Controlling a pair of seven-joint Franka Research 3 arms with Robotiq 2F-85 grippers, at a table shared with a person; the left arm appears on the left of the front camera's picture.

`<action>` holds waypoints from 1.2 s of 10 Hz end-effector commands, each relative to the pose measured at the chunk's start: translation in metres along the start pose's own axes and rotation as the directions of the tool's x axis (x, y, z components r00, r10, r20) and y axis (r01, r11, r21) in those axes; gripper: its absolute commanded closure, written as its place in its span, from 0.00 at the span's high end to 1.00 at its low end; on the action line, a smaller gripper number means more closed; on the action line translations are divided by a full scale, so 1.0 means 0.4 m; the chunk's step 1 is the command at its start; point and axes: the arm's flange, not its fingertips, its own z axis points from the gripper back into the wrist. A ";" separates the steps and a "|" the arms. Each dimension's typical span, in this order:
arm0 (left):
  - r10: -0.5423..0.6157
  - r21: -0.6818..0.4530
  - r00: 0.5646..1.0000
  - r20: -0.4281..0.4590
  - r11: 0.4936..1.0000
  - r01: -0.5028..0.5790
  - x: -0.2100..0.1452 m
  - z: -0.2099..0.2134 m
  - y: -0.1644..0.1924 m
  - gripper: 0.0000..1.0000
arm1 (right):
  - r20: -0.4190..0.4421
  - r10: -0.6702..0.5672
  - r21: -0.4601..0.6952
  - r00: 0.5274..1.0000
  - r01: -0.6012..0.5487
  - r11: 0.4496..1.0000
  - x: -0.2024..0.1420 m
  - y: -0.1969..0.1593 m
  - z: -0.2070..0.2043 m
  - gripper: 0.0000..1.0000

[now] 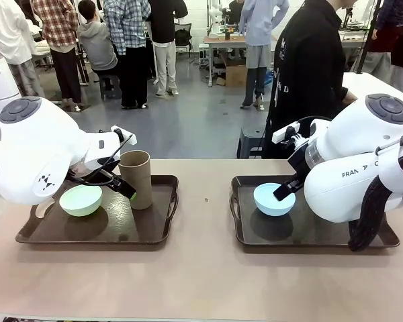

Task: Set up a tray with a mat and arrange the tableware.
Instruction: Pick up the Picnic Bowl and Reusable plastic cup from the Handle tray in front of the human's position and hold them in the air.

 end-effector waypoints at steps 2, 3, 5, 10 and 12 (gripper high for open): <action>0.000 0.000 1.000 0.000 1.000 0.000 0.000 0.000 0.000 1.00 | 0.000 0.000 0.000 1.000 0.000 1.000 0.000 0.000 0.000 1.00; 0.000 0.000 1.000 0.000 1.000 0.000 0.000 0.000 0.000 1.00 | 0.000 0.000 0.000 1.000 0.000 1.000 0.000 0.000 0.000 1.00; 0.000 0.000 1.000 0.000 1.000 0.000 0.000 0.000 0.000 1.00 | -0.048 -0.007 -0.042 0.999 0.005 0.999 -0.014 0.026 0.088 1.00; 0.017 -0.053 0.946 -0.325 0.998 -0.037 -0.140 0.439 -0.036 1.00 | -0.264 -0.053 -0.072 0.963 0.035 0.997 -0.278 0.154 0.468 1.00; 0.015 -0.018 0.978 -0.208 1.000 -0.019 -0.043 0.326 0.007 1.00 | -0.218 -0.018 -0.081 0.976 0.000 0.997 -0.041 0.080 0.445 1.00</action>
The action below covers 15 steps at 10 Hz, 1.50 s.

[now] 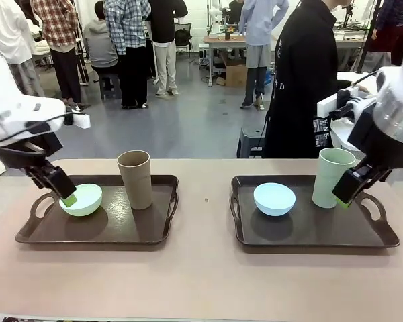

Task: Set up a tray with a mat and arrange the tableware.
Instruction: Pick up the Picnic Bowl and Reusable plastic cup from the Handle tray in front of the human's position and hold them in the air.

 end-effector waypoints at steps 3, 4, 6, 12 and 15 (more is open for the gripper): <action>0.089 -0.203 0.991 0.103 0.977 -0.066 0.029 0.001 0.077 1.00 | 0.130 -0.059 0.278 0.990 0.021 0.960 0.032 -0.079 0.000 1.00; 0.207 -0.373 0.958 0.197 0.920 -0.121 0.023 0.003 0.164 1.00 | 0.224 -0.202 0.521 0.953 0.058 0.852 0.017 -0.189 0.000 1.00; 0.536 -0.657 0.805 0.255 0.707 -0.263 -0.020 -0.081 0.307 1.00 | 0.169 -0.524 0.729 0.834 0.252 0.636 -0.041 -0.370 -0.074 1.00; 0.540 -0.864 0.828 0.149 0.479 -0.157 -0.075 -0.077 0.443 1.00 | 0.086 -0.468 0.937 0.879 0.088 0.338 -0.097 -0.459 -0.130 1.00; 0.620 -0.996 0.782 -0.059 0.011 -0.084 -0.140 -0.131 0.519 1.00 | -0.035 -0.398 0.998 0.917 0.053 0.036 -0.171 -0.505 -0.177 1.00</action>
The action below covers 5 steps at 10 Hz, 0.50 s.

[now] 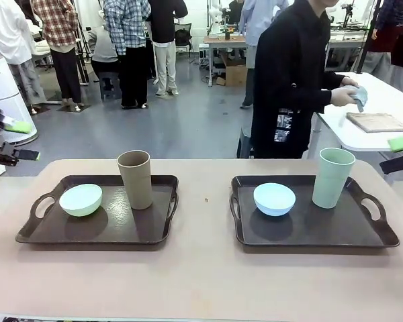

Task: Set up a tray with a mat and arrange the tableware.
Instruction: Pick up the Picnic Bowl and Reusable plastic cup from the Handle tray in front of the human's position and hold them in the air.

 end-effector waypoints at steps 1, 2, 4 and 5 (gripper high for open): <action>0.244 -0.252 0.970 -0.009 0.938 -0.239 0.027 -0.003 0.070 1.00 | -0.008 -0.189 0.263 0.982 0.184 0.947 0.019 -0.053 0.032 1.00; 0.000 0.000 1.000 0.000 1.000 0.000 0.000 0.000 0.000 1.00 | 0.148 -0.279 0.169 0.949 0.253 0.952 0.020 -0.087 0.035 1.00; 0.000 0.000 1.000 0.000 1.000 0.000 0.000 0.000 0.000 1.00 | 0.005 -0.051 0.165 0.999 0.050 0.985 -0.010 -0.010 0.020 1.00; 0.000 0.000 1.000 0.000 1.000 0.000 0.000 0.000 0.000 1.00 | 0.055 -0.154 0.234 0.987 0.137 0.963 -0.010 -0.064 0.039 1.00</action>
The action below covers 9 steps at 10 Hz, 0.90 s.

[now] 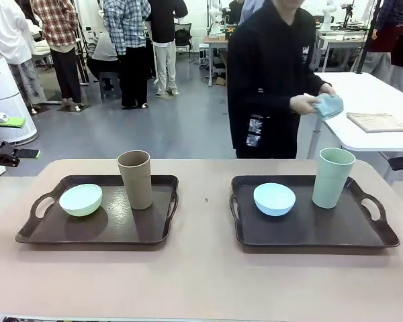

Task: Set up a tray with a mat and arrange the tableware.
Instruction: Pick up the Picnic Bowl and Reusable plastic cup from the Handle tray in front of the human's position and hold them in the air.

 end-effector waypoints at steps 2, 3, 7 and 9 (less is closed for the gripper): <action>0.153 -0.087 0.985 -0.085 0.983 -0.160 0.005 0.007 0.037 1.00 | -0.048 -0.194 0.142 0.980 0.198 0.970 0.030 -0.027 0.040 1.00; 0.202 -0.115 0.977 -0.074 0.971 -0.210 0.014 0.024 0.052 1.00 | 0.007 -0.226 0.223 0.974 0.218 0.950 0.032 -0.032 0.070 1.00; 0.115 -0.072 0.992 -0.057 0.990 -0.119 -0.015 -0.007 0.038 1.00 | -0.036 -0.150 0.150 0.988 0.153 0.977 -0.003 -0.036 0.033 1.00; 0.115 -0.072 0.992 -0.057 0.990 -0.119 -0.015 -0.007 0.038 1.00 | -0.036 -0.150 0.150 0.988 0.153 0.977 -0.003 -0.036 0.033 1.00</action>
